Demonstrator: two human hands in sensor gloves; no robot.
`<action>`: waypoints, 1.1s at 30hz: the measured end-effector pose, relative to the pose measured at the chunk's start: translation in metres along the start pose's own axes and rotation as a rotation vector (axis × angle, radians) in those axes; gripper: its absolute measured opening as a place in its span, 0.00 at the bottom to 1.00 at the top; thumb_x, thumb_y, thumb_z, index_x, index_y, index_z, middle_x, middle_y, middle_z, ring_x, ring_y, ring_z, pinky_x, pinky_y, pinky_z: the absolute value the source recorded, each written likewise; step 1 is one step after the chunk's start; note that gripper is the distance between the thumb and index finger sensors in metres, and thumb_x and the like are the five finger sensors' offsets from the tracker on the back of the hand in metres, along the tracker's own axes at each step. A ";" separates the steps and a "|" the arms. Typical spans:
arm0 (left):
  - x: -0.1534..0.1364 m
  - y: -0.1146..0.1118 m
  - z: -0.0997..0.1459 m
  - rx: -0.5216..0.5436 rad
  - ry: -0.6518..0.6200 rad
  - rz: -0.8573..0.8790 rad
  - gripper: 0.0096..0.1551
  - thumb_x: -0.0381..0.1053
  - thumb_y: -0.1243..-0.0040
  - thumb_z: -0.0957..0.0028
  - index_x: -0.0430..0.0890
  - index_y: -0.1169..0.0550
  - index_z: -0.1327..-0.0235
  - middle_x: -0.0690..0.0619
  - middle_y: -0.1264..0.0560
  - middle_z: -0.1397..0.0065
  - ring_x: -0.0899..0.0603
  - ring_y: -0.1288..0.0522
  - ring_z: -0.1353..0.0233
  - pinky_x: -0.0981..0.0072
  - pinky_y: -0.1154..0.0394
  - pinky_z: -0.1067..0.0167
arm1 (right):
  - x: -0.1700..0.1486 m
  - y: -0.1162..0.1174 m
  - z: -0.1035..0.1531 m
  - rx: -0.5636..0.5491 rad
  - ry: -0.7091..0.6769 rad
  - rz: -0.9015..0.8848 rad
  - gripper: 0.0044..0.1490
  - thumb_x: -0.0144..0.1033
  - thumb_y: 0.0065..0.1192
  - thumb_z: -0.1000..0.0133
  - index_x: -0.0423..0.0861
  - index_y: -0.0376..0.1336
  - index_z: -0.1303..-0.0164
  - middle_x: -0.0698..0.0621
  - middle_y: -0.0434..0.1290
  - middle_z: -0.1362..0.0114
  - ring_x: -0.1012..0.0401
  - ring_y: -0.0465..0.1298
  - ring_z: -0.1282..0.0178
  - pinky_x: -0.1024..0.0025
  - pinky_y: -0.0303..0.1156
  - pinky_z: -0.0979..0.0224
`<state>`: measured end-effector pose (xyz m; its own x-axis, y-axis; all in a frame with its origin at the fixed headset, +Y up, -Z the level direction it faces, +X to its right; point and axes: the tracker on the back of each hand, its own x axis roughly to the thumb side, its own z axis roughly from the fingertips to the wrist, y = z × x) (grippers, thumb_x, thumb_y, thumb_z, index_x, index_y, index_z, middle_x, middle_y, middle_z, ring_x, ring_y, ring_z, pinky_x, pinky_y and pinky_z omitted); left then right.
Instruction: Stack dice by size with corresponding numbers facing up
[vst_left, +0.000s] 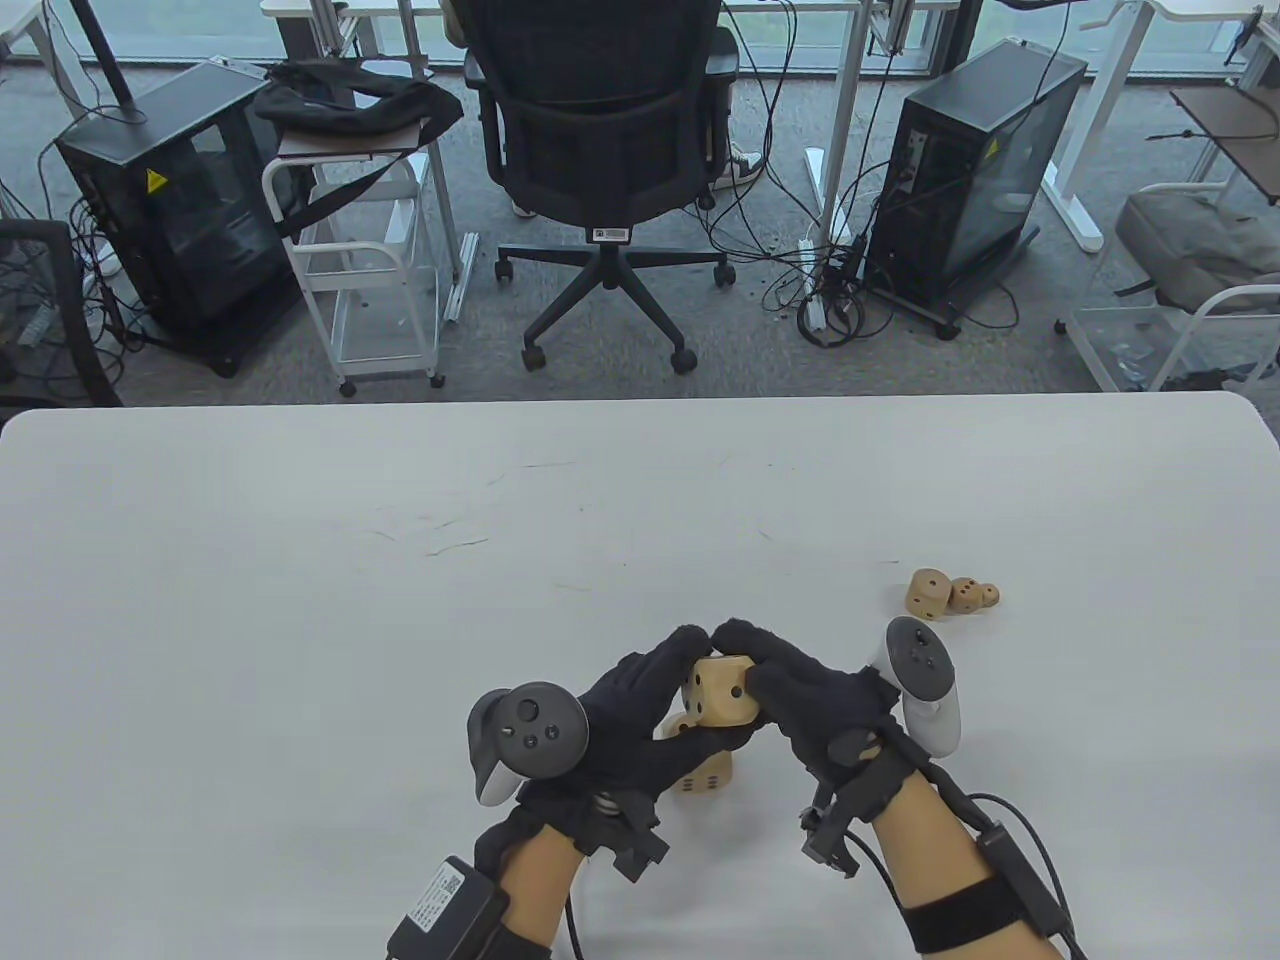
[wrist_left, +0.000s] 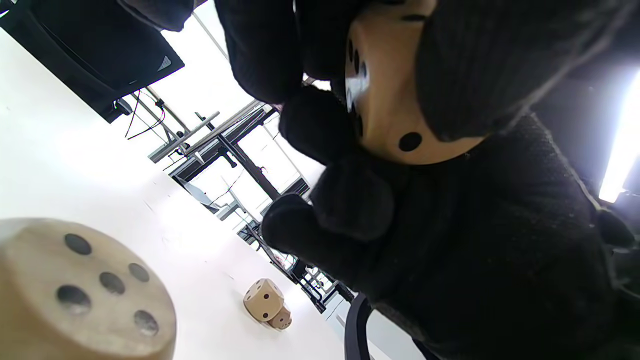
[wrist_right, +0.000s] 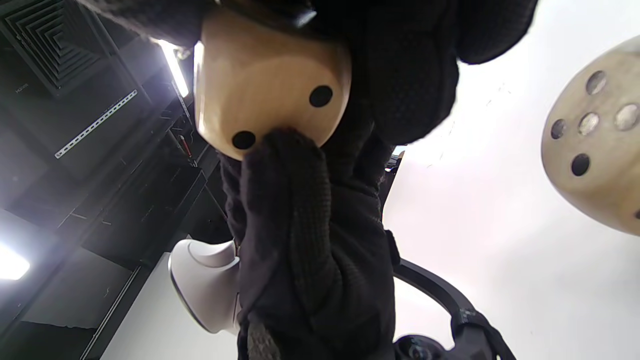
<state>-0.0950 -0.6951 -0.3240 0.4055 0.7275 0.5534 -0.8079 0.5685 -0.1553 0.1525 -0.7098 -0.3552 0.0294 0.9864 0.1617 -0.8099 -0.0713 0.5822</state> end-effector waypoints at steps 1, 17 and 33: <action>0.000 0.001 0.000 -0.003 0.001 0.006 0.51 0.60 0.21 0.57 0.58 0.40 0.26 0.54 0.32 0.19 0.41 0.27 0.22 0.31 0.40 0.23 | 0.000 0.000 0.000 0.002 -0.001 0.010 0.44 0.58 0.52 0.38 0.45 0.48 0.19 0.31 0.66 0.24 0.41 0.79 0.42 0.36 0.64 0.28; -0.005 -0.007 -0.002 -0.102 0.071 -0.164 0.50 0.66 0.21 0.59 0.56 0.35 0.27 0.49 0.32 0.22 0.42 0.28 0.28 0.31 0.40 0.24 | 0.001 -0.012 0.007 -0.138 -0.012 0.152 0.49 0.66 0.55 0.41 0.51 0.45 0.17 0.36 0.53 0.15 0.37 0.63 0.21 0.32 0.54 0.23; -0.031 -0.026 -0.006 -0.284 0.252 -0.262 0.50 0.65 0.22 0.57 0.56 0.36 0.26 0.52 0.32 0.20 0.41 0.29 0.24 0.29 0.43 0.23 | 0.000 -0.012 0.007 -0.137 -0.025 0.161 0.49 0.65 0.55 0.41 0.51 0.46 0.17 0.37 0.54 0.15 0.38 0.64 0.22 0.32 0.53 0.23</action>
<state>-0.0838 -0.7305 -0.3422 0.6998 0.5963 0.3932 -0.5297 0.8026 -0.2744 0.1664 -0.7099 -0.3572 -0.0933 0.9598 0.2646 -0.8772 -0.2050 0.4342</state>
